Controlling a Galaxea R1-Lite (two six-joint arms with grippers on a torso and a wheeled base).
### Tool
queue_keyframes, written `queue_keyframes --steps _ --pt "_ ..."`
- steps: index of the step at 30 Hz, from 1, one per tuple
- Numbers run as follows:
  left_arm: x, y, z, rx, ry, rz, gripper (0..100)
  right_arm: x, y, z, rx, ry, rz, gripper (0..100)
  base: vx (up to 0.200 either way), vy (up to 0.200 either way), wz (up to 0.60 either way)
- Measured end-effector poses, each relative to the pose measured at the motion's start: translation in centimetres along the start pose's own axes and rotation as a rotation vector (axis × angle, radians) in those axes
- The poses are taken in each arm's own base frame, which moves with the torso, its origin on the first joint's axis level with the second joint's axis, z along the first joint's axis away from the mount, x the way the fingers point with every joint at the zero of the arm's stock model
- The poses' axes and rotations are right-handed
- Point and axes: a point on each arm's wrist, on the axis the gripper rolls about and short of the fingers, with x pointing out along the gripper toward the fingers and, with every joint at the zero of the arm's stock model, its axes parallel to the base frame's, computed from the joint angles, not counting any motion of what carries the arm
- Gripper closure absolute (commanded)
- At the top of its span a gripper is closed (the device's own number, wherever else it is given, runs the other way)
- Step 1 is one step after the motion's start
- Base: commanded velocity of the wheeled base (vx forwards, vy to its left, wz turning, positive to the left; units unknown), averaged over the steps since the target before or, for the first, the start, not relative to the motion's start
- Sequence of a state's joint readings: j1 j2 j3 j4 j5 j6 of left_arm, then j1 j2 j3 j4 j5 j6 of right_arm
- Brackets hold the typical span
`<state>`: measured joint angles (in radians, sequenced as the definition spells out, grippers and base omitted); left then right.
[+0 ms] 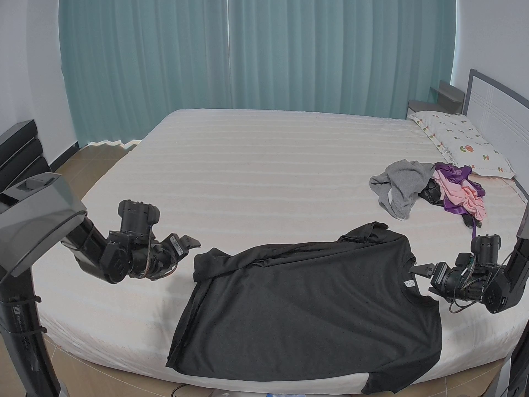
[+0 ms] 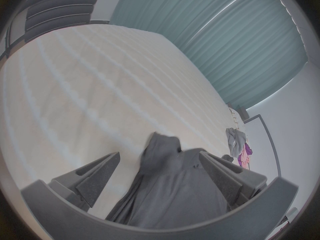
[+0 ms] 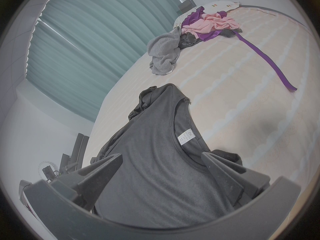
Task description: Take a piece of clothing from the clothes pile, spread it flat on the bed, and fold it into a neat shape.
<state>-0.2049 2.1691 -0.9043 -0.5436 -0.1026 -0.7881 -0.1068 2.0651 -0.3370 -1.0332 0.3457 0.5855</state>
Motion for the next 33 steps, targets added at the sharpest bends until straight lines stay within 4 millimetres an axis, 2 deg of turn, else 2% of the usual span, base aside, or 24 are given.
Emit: queue_keyframes --steps 5,9,15,21,22,27,33 --pt "3.3 -1.7 0.7 0.025 -0.016 -0.053 0 0.3 -0.2 0.1 0.006 -0.001 -0.004 0 0.0 0.0 0.0" --pt "5.2 -1.9 0.2 0.04 -0.003 -0.059 0 0.5 -0.3 0.1 0.011 0.002 -0.009 0 0.0 0.0 0.0" --pt "6.2 -0.7 -0.9 0.04 0.031 -0.024 0 0.9 -0.4 -0.1 0.012 0.014 -0.014 0 0.0 0.0 0.0" --pt "6.4 -0.6 -1.8 0.05 0.052 -0.013 0 1.1 -0.5 -0.2 0.013 0.024 -0.016 0 0.0 0.0 0.0" --pt "6.4 -0.5 -1.9 0.051 0.055 -0.011 100 1.1 -0.5 -0.2 0.013 0.024 -0.017 0 0.0 0.0 0.0" --pt "6.5 -0.5 -2.2 0.063 0.062 -0.007 100 1.2 -0.6 -0.3 0.014 0.028 -0.019 0 0.0 0.0 0.0" --pt "6.7 -0.9 -1.1 0.058 -0.002 -0.048 100 1.3 -0.6 -0.3 0.015 0.029 -0.02 0 0.0 0.0 0.0"
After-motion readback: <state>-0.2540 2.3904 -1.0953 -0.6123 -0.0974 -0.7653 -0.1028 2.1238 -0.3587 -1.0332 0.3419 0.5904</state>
